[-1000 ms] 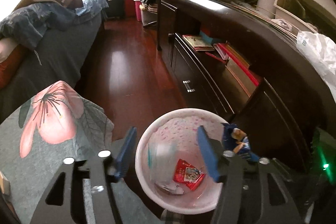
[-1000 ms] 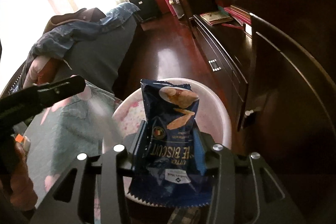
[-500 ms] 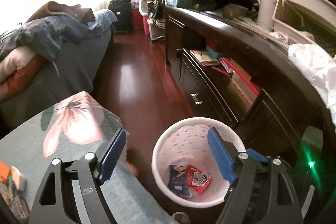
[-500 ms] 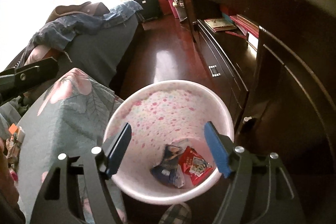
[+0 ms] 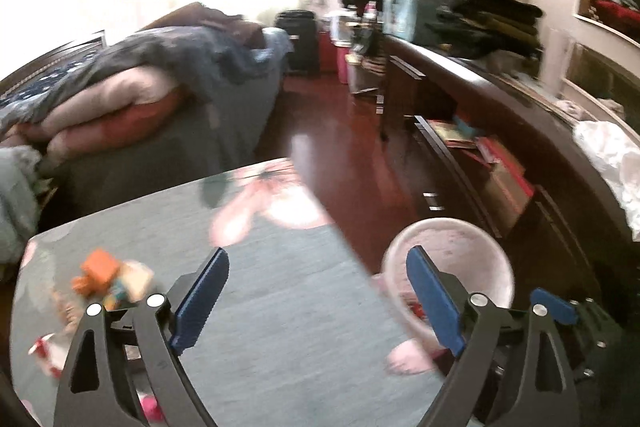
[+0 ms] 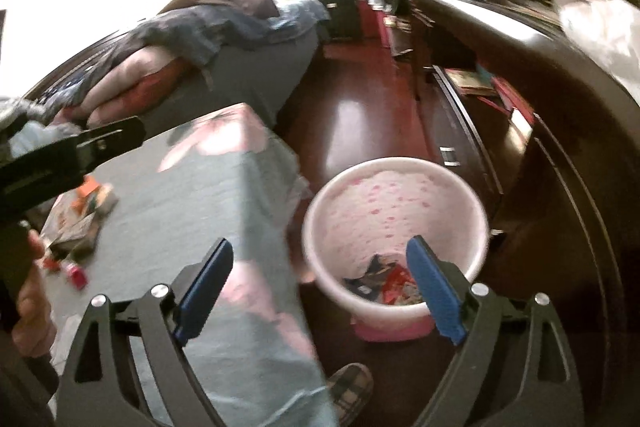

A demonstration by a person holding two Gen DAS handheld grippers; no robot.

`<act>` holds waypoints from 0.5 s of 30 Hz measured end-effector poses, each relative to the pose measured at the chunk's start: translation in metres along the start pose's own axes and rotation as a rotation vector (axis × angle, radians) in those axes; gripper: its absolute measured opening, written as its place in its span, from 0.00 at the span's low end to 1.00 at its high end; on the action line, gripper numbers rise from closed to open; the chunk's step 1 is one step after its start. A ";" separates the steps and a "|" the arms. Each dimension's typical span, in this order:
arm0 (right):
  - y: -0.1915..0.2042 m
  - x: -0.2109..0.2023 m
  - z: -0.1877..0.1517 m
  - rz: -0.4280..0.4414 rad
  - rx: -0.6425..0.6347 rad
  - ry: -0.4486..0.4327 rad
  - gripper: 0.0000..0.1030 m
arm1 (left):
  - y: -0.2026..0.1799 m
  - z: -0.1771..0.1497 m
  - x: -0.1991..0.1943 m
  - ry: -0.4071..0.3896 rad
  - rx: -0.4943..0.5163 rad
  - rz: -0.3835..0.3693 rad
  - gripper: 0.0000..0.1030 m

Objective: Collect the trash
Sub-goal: 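Move both tools back over the table items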

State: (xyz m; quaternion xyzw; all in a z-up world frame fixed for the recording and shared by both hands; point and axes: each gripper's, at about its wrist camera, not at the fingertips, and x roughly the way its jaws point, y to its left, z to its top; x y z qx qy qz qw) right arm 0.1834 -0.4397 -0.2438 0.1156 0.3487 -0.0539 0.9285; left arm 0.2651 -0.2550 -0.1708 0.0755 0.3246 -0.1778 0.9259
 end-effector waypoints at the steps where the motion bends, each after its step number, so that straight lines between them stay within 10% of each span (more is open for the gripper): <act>1: 0.011 -0.003 -0.001 0.013 -0.019 0.007 0.87 | 0.009 -0.003 -0.002 0.001 -0.009 0.031 0.88; 8: 0.066 -0.010 -0.008 0.083 -0.120 0.026 0.87 | 0.083 -0.011 0.001 0.014 -0.067 0.279 0.91; 15: 0.108 -0.005 -0.011 0.131 -0.194 0.047 0.87 | 0.161 -0.004 0.047 0.119 -0.167 0.344 0.89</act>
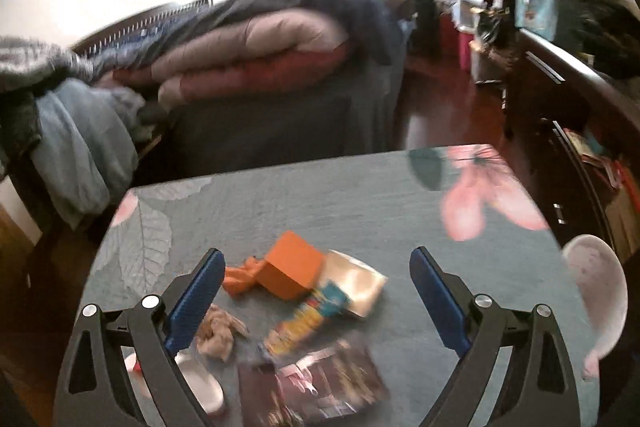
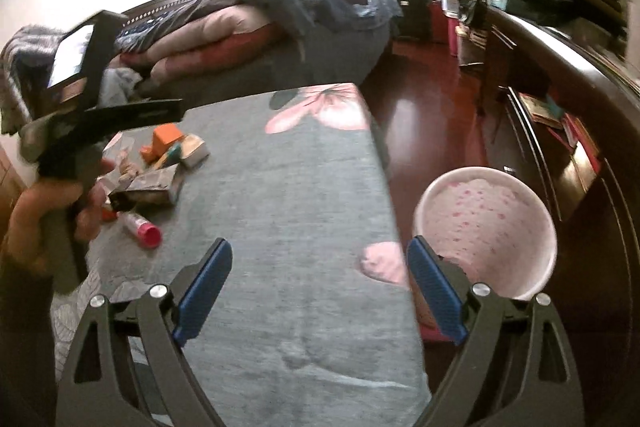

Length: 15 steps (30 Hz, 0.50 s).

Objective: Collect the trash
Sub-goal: 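Move both tools back over the table items, then grasp the orange box with the left tool while the right tool grasps the dark brown wrapper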

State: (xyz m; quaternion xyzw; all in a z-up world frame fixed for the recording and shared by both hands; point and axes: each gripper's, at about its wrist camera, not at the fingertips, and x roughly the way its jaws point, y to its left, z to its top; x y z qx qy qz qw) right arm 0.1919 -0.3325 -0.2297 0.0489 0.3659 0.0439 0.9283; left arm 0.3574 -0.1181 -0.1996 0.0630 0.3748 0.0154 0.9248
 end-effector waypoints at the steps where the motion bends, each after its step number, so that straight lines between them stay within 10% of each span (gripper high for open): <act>1: 0.004 0.002 0.001 0.004 -0.009 0.003 0.87 | 0.005 0.002 0.010 0.023 -0.017 -0.005 0.85; 4: 0.014 0.011 0.002 0.013 -0.027 0.019 0.87 | 0.019 0.003 0.037 0.099 -0.060 -0.030 0.72; 12: 0.036 0.027 0.004 0.037 -0.063 0.053 0.87 | 0.027 -0.003 0.062 0.156 -0.077 -0.027 0.76; 15: 0.048 0.030 0.007 0.050 -0.076 0.057 0.87 | 0.028 -0.003 0.060 0.145 -0.050 -0.011 0.52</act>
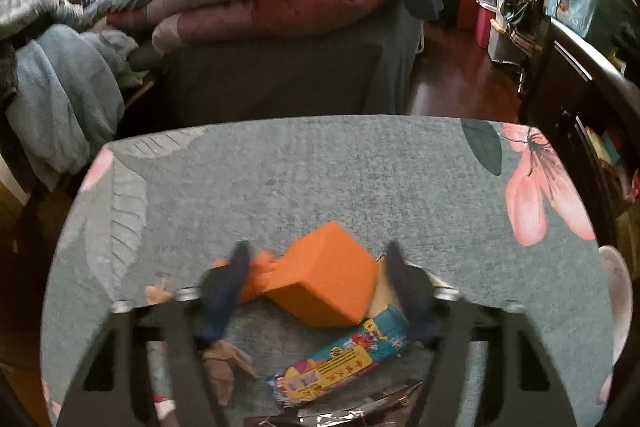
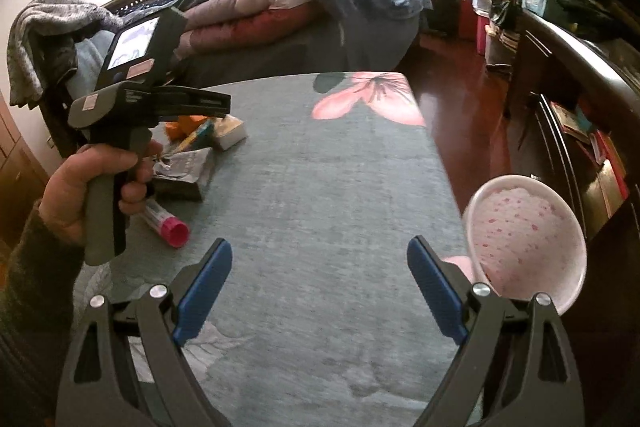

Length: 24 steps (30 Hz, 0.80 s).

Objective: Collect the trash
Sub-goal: 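Grasp the orange box with the left tool while the right tool grasps the dark brown wrapper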

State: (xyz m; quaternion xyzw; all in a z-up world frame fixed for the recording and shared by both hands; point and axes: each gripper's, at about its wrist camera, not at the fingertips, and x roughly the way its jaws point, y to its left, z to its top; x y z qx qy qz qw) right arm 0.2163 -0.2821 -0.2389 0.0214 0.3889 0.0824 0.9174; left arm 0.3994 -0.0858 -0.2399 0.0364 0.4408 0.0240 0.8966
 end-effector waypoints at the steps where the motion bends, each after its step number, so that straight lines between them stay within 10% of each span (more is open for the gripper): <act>1: 0.005 0.000 0.002 0.007 -0.006 0.000 0.87 | 0.000 0.000 -0.001 0.000 0.013 -0.012 0.52; 10: 0.059 0.008 0.012 0.054 -0.081 -0.007 0.87 | 0.049 -0.010 -0.037 -0.061 -0.097 -0.231 0.51; 24: 0.116 0.083 0.052 0.159 -0.040 0.100 0.90 | 0.120 -0.039 -0.116 -0.214 -0.159 -0.285 0.51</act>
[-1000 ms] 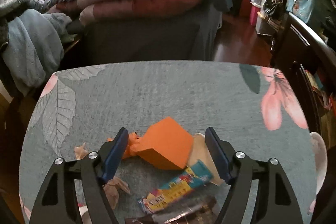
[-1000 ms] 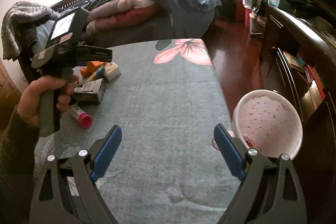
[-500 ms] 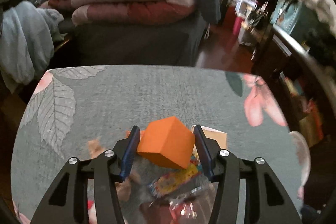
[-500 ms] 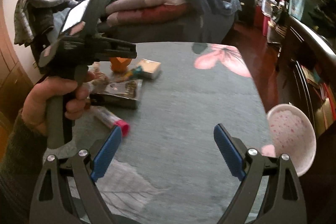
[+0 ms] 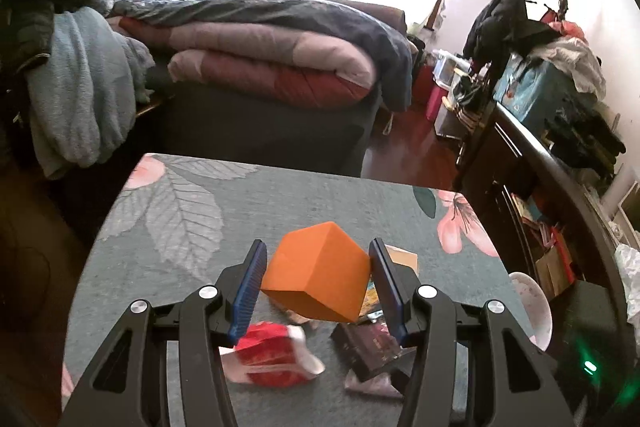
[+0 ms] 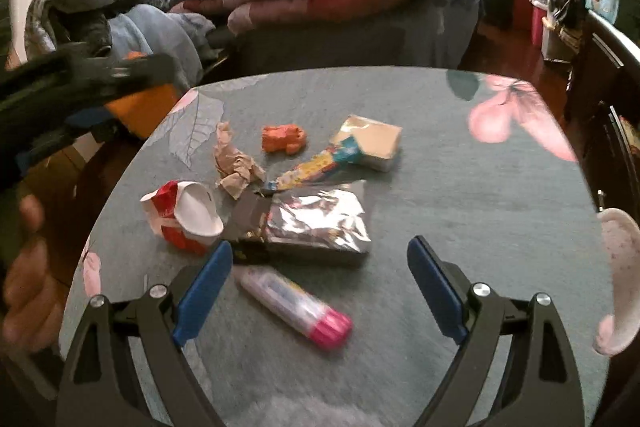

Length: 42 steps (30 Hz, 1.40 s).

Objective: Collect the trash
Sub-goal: 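Grasp the orange box with the left tool while the right tool grasps the dark brown wrapper, then carry the orange box and brown wrapper over the pink wastebasket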

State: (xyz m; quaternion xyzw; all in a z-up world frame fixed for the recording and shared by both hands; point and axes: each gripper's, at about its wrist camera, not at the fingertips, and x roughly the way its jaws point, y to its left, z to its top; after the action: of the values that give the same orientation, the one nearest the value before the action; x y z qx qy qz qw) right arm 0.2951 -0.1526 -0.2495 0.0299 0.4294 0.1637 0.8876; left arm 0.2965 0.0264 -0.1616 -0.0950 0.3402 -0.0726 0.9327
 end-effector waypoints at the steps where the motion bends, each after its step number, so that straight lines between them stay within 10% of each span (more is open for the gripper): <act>1: 0.001 0.007 0.002 0.009 0.008 0.015 0.91 | 0.003 -0.001 -0.002 -0.002 -0.004 -0.002 0.51; 13: 0.018 0.032 0.014 0.066 0.023 0.067 0.96 | 0.022 -0.010 -0.010 -0.007 -0.036 -0.019 0.51; 22: 0.030 0.052 0.020 -0.047 -0.008 0.084 0.96 | 0.025 -0.014 -0.011 -0.006 -0.051 -0.027 0.51; 27: 0.025 0.042 0.019 -0.022 0.012 0.030 0.64 | 0.027 -0.015 -0.014 -0.007 -0.052 -0.026 0.51; 42: 0.025 -0.004 0.010 0.058 0.002 -0.073 0.44 | 0.023 -0.015 -0.031 -0.026 -0.046 -0.015 0.51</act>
State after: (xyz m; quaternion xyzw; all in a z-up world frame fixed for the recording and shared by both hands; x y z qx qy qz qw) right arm 0.2941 -0.1289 -0.2352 0.0493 0.3959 0.1878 0.8975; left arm 0.2650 0.0528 -0.1590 -0.1200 0.3287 -0.0706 0.9341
